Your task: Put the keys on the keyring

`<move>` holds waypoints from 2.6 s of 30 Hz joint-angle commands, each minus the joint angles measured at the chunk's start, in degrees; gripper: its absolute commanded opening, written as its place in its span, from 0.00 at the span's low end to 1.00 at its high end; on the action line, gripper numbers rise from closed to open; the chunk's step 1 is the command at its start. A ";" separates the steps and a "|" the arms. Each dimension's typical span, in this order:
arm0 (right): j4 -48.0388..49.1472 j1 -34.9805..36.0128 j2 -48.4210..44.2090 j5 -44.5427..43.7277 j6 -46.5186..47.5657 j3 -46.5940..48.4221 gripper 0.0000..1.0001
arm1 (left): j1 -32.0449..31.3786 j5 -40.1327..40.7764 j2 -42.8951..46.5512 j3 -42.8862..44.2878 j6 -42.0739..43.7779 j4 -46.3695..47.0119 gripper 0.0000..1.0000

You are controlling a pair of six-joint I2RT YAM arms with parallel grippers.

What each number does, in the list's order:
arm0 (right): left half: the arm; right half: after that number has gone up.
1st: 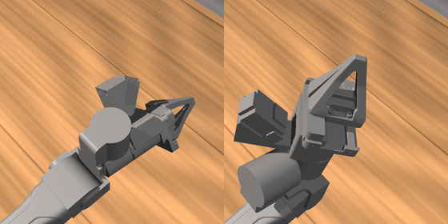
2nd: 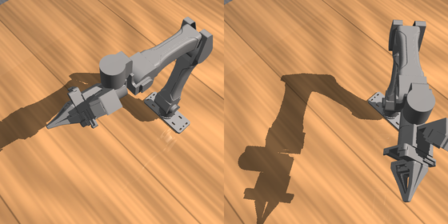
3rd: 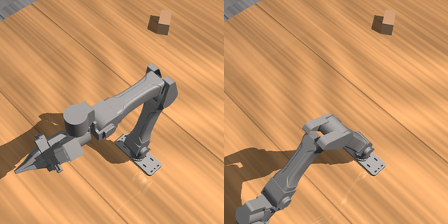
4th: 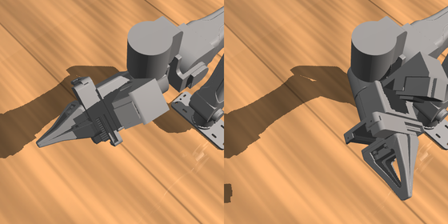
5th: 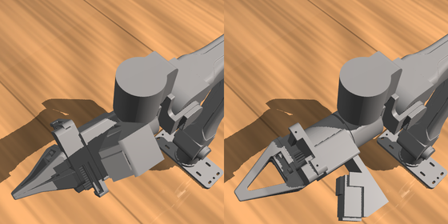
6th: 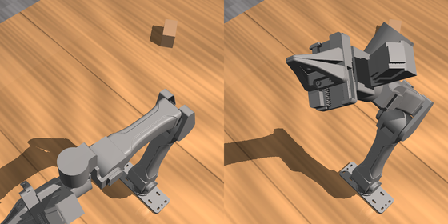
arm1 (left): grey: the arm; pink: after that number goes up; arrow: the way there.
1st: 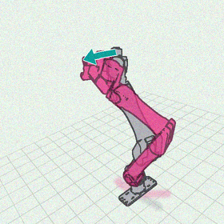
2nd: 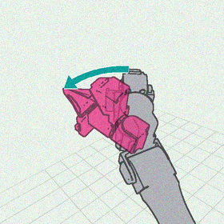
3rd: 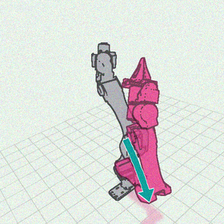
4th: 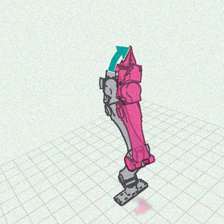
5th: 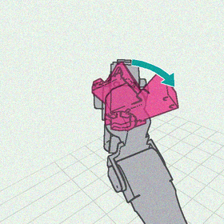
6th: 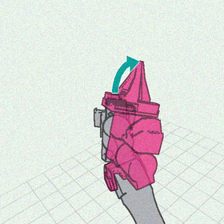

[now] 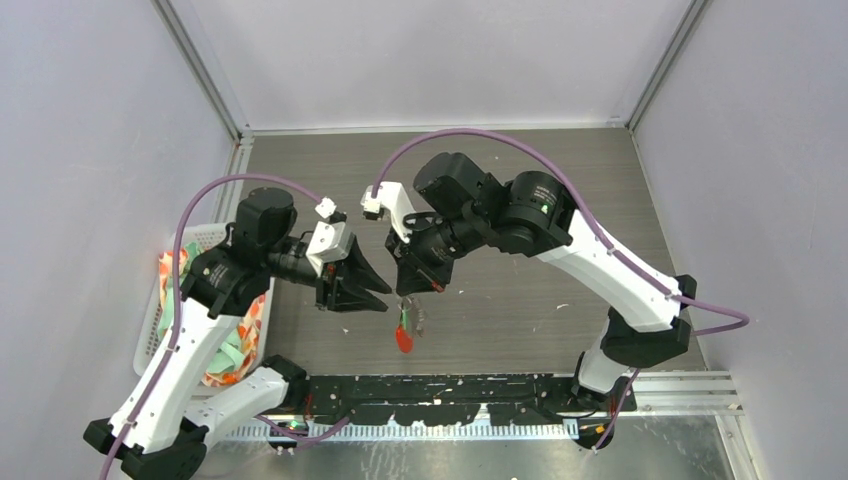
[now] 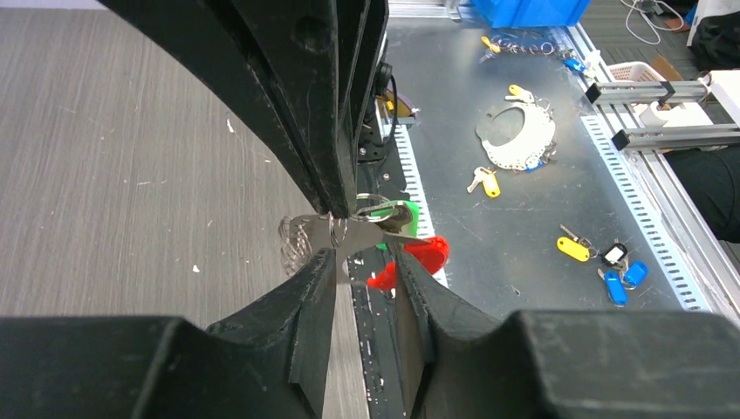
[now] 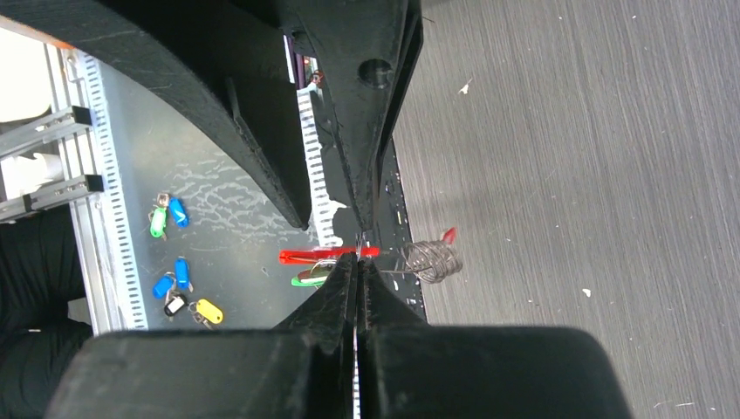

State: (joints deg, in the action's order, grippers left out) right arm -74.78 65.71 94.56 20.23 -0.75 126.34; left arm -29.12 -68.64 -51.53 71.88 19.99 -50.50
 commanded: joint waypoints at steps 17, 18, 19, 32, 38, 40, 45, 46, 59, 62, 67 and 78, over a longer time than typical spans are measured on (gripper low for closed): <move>1.10 1.76 1.81 0.82 0.46 3.96 0.01 | -1.99 -0.31 0.55 -0.42 -2.66 3.87 0.07; 1.17 1.82 1.83 1.05 0.49 3.99 0.01 | -1.99 -0.27 0.55 -0.42 -2.64 3.83 0.05; 1.29 1.91 1.85 1.29 0.42 4.00 0.01 | -2.03 -0.27 0.49 -0.42 -2.67 3.83 0.04; 2.48 2.32 1.84 2.31 0.45 3.47 0.01 | -3.13 0.53 -0.52 0.71 -2.57 2.42 0.13; 2.89 2.33 1.41 2.00 0.46 3.54 0.01 | -3.21 1.34 -0.25 0.83 -1.67 1.67 0.01; 3.96 2.38 0.50 0.57 0.41 3.49 0.08 | -3.19 1.76 -0.11 0.68 -1.33 1.29 0.00; 18.06 2.26 -9.02 -7.93 -2.33 -7.20 0.50 | -3.30 5.67 1.04 -1.00 -6.60 7.52 0.00; 22.29 2.19 -11.94 -10.52 -3.00 -10.75 0.60 | -3.31 6.64 1.79 -1.94 -9.15 11.03 0.00; 49.43 1.61 -37.13 -15.59 -16.30 -43.79 0.69 | -3.22 19.18 7.78 -7.88 -37.53 43.43 0.00; 51.75 1.62 -37.68 -14.67 -17.89 -47.02 0.69 | -3.22 20.52 7.76 -7.80 -37.81 45.02 0.00; 54.60 1.61 -35.13 -12.48 -18.89 -48.16 0.69 | -3.20 22.52 7.80 -7.92 -38.74 45.89 0.00; 57.17 1.61 -33.66 -17.90 -15.79 -49.25 0.33 | -3.20 22.15 9.34 -8.68 -38.80 44.05 0.00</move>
State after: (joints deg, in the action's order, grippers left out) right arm -22.44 67.37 63.44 3.88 -17.85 77.34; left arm -32.23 -46.63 -43.57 62.96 -18.06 -9.45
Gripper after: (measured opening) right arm 0.405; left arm 0.010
